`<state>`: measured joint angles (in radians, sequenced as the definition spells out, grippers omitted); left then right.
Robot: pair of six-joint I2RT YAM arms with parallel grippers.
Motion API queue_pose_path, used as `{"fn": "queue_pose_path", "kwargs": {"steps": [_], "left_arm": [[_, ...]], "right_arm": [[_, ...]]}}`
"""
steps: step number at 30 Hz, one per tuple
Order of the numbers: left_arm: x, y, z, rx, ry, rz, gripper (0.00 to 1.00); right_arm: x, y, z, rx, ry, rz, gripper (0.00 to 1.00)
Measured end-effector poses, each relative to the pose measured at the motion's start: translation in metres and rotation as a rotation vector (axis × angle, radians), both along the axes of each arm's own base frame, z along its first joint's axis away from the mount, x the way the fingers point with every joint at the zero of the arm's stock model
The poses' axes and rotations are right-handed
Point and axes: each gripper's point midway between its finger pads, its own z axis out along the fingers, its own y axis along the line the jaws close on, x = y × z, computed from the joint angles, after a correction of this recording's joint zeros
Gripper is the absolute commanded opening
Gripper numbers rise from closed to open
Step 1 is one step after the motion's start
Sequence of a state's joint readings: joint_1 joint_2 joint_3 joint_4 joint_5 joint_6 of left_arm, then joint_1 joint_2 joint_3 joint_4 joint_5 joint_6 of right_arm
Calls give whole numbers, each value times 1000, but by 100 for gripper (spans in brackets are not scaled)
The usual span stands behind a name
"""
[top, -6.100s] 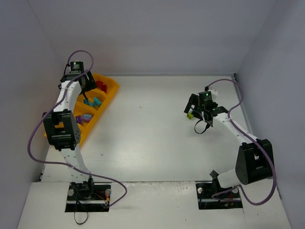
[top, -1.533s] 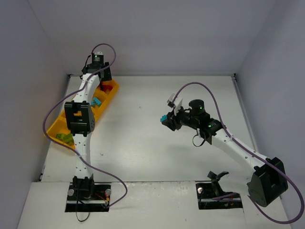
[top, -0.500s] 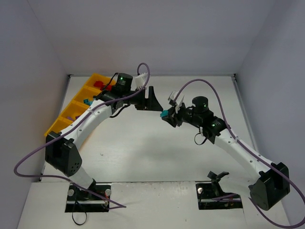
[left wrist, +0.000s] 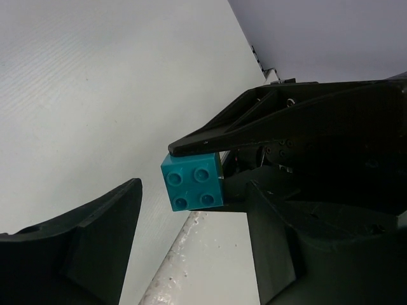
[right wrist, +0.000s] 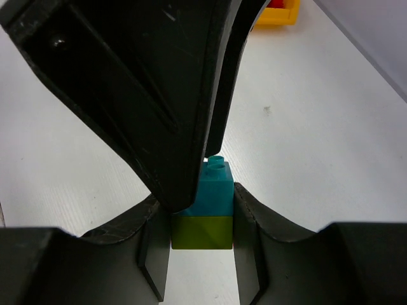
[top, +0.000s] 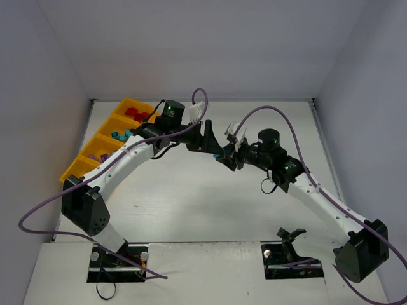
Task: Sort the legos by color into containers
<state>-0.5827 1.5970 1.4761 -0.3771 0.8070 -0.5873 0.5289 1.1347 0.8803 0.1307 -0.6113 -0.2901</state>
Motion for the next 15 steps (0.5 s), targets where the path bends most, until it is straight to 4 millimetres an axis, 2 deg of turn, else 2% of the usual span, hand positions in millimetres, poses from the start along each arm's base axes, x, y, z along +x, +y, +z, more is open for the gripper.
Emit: {"fn": "queue_pose_path", "kwargs": {"steps": [4,7,10,12,13,15], "left_arm": [[-2,-1,0,1,1,-4,41],[-3,-3,-1,4,-2,-6,36],[-3,-3,-1,4,-2,-6,35],[-3,-3,-1,4,-2,-6,22],[-3,-3,-1,5,1,-3,19],[-3,-3,-1,5,5,2,11]], "right_arm": [[0,0,0,0,0,0,5],[0,0,0,1,0,0,5],[-1,-1,3,4,-6,0,5],[-2,-1,2,2,-3,-2,6],[-2,-1,2,0,-4,-2,8],[-1,-2,2,0,-5,-3,22]]}}
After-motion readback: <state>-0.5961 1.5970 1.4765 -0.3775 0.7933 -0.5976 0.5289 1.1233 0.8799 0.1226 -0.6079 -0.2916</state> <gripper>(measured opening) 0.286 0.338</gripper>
